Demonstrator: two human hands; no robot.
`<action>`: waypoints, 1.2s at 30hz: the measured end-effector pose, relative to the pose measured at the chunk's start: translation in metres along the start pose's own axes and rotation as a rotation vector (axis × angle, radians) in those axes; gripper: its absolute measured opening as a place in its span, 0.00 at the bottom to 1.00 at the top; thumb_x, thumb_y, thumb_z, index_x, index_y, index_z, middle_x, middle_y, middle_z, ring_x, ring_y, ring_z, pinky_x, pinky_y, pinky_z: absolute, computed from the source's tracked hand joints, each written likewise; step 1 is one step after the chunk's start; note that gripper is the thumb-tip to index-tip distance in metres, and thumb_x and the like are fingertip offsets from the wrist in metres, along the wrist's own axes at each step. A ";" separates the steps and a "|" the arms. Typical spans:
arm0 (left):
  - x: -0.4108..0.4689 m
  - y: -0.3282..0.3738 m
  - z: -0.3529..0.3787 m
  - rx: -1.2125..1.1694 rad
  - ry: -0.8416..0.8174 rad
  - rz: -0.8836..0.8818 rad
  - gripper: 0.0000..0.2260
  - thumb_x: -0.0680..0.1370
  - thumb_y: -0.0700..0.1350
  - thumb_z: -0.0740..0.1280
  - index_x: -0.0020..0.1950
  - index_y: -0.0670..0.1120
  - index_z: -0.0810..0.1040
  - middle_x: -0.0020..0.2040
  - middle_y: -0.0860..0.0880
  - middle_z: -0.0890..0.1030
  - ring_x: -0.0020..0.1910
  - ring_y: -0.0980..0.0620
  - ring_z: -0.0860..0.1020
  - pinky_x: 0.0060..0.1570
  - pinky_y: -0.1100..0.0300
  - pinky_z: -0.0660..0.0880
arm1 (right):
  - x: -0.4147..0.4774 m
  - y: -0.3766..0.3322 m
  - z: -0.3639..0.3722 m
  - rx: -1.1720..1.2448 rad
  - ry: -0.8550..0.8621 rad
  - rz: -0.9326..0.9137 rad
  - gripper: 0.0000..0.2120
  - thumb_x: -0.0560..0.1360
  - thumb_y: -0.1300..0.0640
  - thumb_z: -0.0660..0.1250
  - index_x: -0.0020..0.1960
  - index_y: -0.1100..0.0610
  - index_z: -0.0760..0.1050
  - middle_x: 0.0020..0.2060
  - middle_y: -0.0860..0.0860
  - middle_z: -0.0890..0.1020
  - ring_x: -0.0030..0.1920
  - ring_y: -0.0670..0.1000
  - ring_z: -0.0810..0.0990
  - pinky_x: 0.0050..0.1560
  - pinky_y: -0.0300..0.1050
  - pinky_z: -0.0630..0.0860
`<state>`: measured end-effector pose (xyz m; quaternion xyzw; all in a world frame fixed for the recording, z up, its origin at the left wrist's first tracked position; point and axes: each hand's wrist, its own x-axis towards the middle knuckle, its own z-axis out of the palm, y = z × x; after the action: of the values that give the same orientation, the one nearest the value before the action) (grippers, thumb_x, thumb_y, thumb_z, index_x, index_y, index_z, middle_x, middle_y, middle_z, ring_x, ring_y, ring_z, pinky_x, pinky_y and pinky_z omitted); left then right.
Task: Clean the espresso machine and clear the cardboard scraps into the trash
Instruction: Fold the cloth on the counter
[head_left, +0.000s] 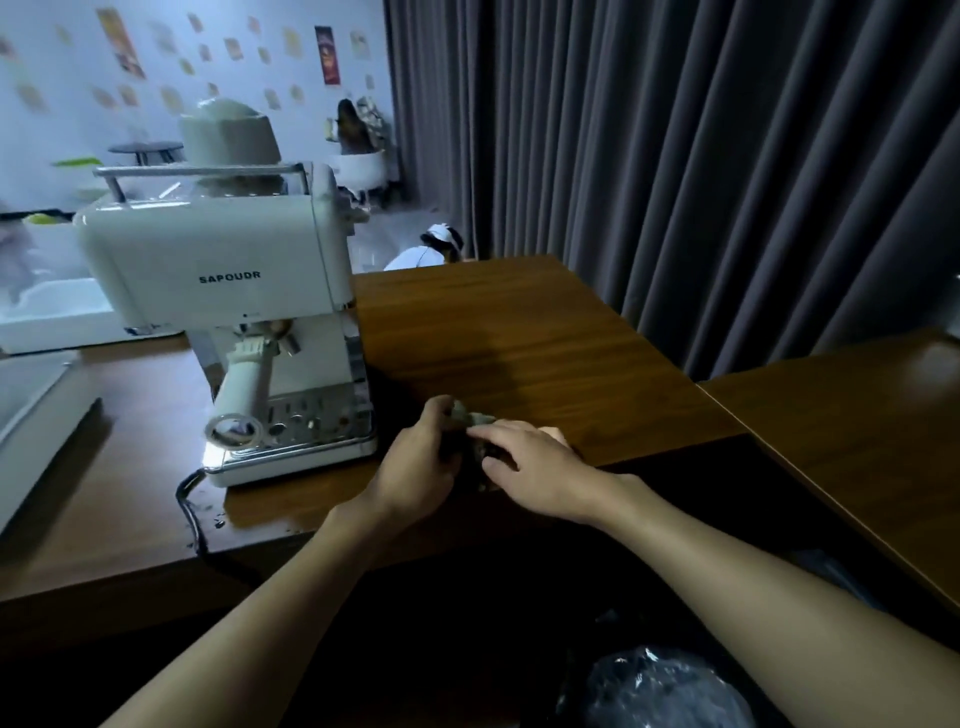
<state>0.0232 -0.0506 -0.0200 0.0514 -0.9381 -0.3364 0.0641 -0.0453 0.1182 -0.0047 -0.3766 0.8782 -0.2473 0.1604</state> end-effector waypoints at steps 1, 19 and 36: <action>0.004 0.006 0.006 -0.014 -0.008 0.004 0.29 0.78 0.37 0.67 0.77 0.46 0.59 0.70 0.46 0.76 0.67 0.46 0.75 0.64 0.55 0.73 | 0.000 0.008 -0.005 -0.036 -0.004 -0.004 0.20 0.83 0.50 0.55 0.75 0.46 0.63 0.75 0.46 0.64 0.75 0.48 0.57 0.73 0.52 0.51; 0.085 0.051 0.053 0.225 0.097 0.036 0.09 0.74 0.54 0.70 0.43 0.49 0.80 0.42 0.51 0.81 0.45 0.46 0.80 0.43 0.50 0.77 | -0.016 0.094 -0.055 -0.199 0.279 0.111 0.14 0.77 0.45 0.66 0.61 0.47 0.73 0.58 0.43 0.75 0.63 0.48 0.69 0.65 0.52 0.58; 0.116 0.070 0.008 -0.482 0.031 0.040 0.03 0.81 0.43 0.65 0.48 0.46 0.76 0.49 0.46 0.81 0.51 0.49 0.80 0.42 0.60 0.77 | 0.003 0.092 -0.110 0.312 0.608 0.083 0.05 0.76 0.62 0.69 0.50 0.56 0.82 0.49 0.48 0.82 0.52 0.46 0.79 0.53 0.34 0.74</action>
<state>-0.0963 -0.0078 0.0285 0.0211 -0.8304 -0.5484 0.0957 -0.1525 0.2052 0.0347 -0.2205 0.8520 -0.4728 -0.0429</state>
